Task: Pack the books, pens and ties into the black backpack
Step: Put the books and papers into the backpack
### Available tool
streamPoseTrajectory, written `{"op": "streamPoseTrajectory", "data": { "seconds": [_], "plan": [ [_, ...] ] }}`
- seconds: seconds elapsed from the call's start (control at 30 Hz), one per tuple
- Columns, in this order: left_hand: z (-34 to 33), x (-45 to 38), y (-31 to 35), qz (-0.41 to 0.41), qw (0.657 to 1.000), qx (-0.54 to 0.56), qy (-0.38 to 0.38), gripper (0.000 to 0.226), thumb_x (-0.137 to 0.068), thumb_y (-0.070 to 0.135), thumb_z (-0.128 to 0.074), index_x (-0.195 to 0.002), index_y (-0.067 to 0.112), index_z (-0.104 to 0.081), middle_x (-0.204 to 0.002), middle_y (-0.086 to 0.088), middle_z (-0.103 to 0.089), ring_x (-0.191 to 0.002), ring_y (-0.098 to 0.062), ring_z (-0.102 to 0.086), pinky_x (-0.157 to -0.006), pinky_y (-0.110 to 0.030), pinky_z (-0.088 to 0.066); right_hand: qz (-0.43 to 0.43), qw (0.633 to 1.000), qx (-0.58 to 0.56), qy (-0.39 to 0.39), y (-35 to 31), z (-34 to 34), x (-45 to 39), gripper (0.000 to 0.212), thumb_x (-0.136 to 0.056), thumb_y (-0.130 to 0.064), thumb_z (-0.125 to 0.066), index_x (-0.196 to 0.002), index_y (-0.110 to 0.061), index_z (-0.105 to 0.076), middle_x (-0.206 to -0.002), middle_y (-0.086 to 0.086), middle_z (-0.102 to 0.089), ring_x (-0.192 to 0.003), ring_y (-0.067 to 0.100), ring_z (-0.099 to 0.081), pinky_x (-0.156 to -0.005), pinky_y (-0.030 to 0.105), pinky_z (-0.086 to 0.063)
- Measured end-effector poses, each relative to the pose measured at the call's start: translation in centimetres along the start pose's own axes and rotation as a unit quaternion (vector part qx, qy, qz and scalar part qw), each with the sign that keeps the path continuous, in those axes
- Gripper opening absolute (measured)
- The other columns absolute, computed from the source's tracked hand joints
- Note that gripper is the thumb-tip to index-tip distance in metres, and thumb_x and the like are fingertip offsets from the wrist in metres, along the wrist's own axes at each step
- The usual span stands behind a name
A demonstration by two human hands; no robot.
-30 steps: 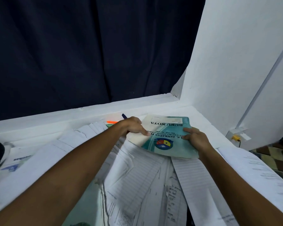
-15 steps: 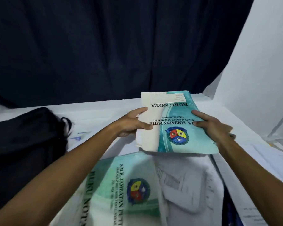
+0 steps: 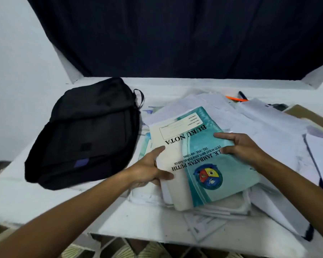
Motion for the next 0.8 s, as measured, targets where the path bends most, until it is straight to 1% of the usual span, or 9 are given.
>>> {"op": "streamPoseTrajectory", "data": {
  "seconds": [0.1, 0.2, 0.3, 0.37, 0.47, 0.53, 0.6, 0.7, 0.8],
  "plan": [
    [-0.9, 1.3, 0.2, 0.025, 0.997, -0.043, -0.064, 0.098, -0.083, 0.007, -0.075, -0.152, 0.033, -0.011, -0.087, -0.023, -0.069, -0.064, -0.032, -0.069, -0.057, -0.035, -0.058, 0.049, 0.996, 0.07, -0.02, -1.4, 0.1, 0.1, 0.069, -0.08, 0.015, -0.062, -0.137, -0.021, -0.048, -0.134, 0.002, -0.053, -0.102, 0.012, -0.06, -0.075, 0.015, -0.052],
    [0.6, 1.1, 2.3, -0.017, 0.955, -0.293, -0.037, 0.077, -0.084, 0.027, -0.076, -0.146, 0.031, -0.03, -0.08, -0.005, -0.072, -0.066, -0.022, -0.07, -0.056, -0.027, -0.055, 0.059, 0.986, 0.128, -0.088, -2.6, -0.2, -0.4, 0.088, -0.082, 0.014, -0.061, -0.15, -0.026, -0.022, -0.136, 0.0, -0.044, -0.111, 0.011, -0.053, -0.069, 0.009, -0.049],
    [1.6, 0.4, 6.7, -0.233, 0.823, -0.507, 0.102, 0.064, -0.082, 0.044, -0.073, -0.138, 0.028, -0.047, -0.098, 0.003, -0.07, -0.097, -0.018, -0.065, -0.08, -0.031, -0.051, 0.062, 0.962, 0.217, -0.152, -4.0, -1.1, -1.1, 0.075, -0.083, 0.013, -0.057, -0.143, -0.024, -0.034, -0.134, 0.005, -0.054, -0.1, 0.009, -0.062, -0.068, 0.016, -0.054],
    [0.4, -0.2, 7.5, -0.363, 0.743, -0.552, 0.105, 0.067, -0.083, 0.05, -0.066, -0.14, 0.02, -0.047, -0.124, -0.007, -0.061, -0.118, -0.026, -0.053, -0.096, -0.04, -0.046, 0.072, 0.939, 0.279, -0.187, -5.1, -2.2, -1.6, 0.072, -0.083, 0.012, -0.054, -0.139, -0.029, -0.039, -0.12, 0.0, -0.061, -0.09, 0.006, -0.064, -0.063, 0.022, -0.056],
    [-1.2, -2.4, 5.4, -0.392, 0.669, -0.628, 0.066, 0.08, -0.084, 0.071, -0.046, -0.146, 0.022, -0.038, -0.153, -0.018, -0.032, -0.143, -0.04, -0.025, -0.113, -0.058, -0.022, 0.127, 0.878, 0.417, -0.194, -6.9, -4.1, -3.0, 0.071, -0.082, 0.008, -0.052, -0.141, -0.031, -0.042, -0.123, -0.006, -0.058, -0.104, 0.015, -0.059, -0.078, 0.031, -0.052],
    [-1.2, -3.6, 3.4, -0.35, 0.669, -0.653, 0.054, 0.086, -0.083, 0.078, -0.037, -0.151, 0.027, -0.029, -0.161, -0.017, -0.014, -0.148, -0.04, -0.009, -0.113, -0.062, -0.013, 0.147, 0.838, 0.493, -0.18, -7.0, -5.2, -4.2, 0.074, -0.081, 0.006, -0.054, -0.142, -0.034, -0.04, -0.123, -0.004, -0.054, -0.113, 0.021, -0.052, -0.087, 0.036, -0.047],
    [-1.0, -3.7, 1.8, -0.318, 0.687, -0.652, 0.052, 0.088, -0.083, 0.081, -0.031, -0.154, 0.03, -0.021, -0.162, -0.014, -0.007, -0.148, -0.04, -0.004, -0.115, -0.064, -0.015, 0.16, 0.794, 0.565, -0.158, -6.4, -6.3, -5.1, 0.076, -0.081, 0.003, -0.056, -0.143, -0.038, -0.037, -0.125, 0.002, -0.046, -0.118, 0.026, -0.042, -0.09, 0.042, -0.041],
    [-0.7, -2.9, 0.8, -0.266, 0.703, -0.657, 0.066, 0.093, -0.079, 0.086, -0.02, -0.153, 0.031, -0.02, -0.161, -0.016, -0.014, -0.146, -0.042, -0.014, -0.113, -0.061, -0.023, 0.201, 0.754, 0.617, -0.102, -4.7, -8.2, -5.2, 0.068, -0.084, -0.006, -0.052, -0.144, -0.035, -0.038, -0.141, 0.005, -0.036, -0.126, 0.027, -0.03, -0.097, 0.047, -0.03],
    [-1.1, -1.7, 0.6, -0.249, 0.711, -0.652, 0.087, 0.096, -0.076, 0.089, -0.016, -0.149, 0.028, -0.029, -0.156, -0.02, -0.027, -0.139, -0.046, -0.029, -0.107, -0.061, -0.034, 0.303, 0.743, 0.596, -0.024, -3.3, -10.0, -4.2, 0.053, -0.084, -0.012, -0.047, -0.135, -0.025, -0.054, -0.14, 0.015, -0.046, -0.126, 0.036, -0.042, -0.103, 0.052, -0.028]
  ]
}}
Point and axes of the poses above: each hand's wrist, its own x-axis away from the middle knuckle, its own z-axis out of the back of the hand, y = z × x, the point moved 7 cm from there along -x, towards the middle knuckle
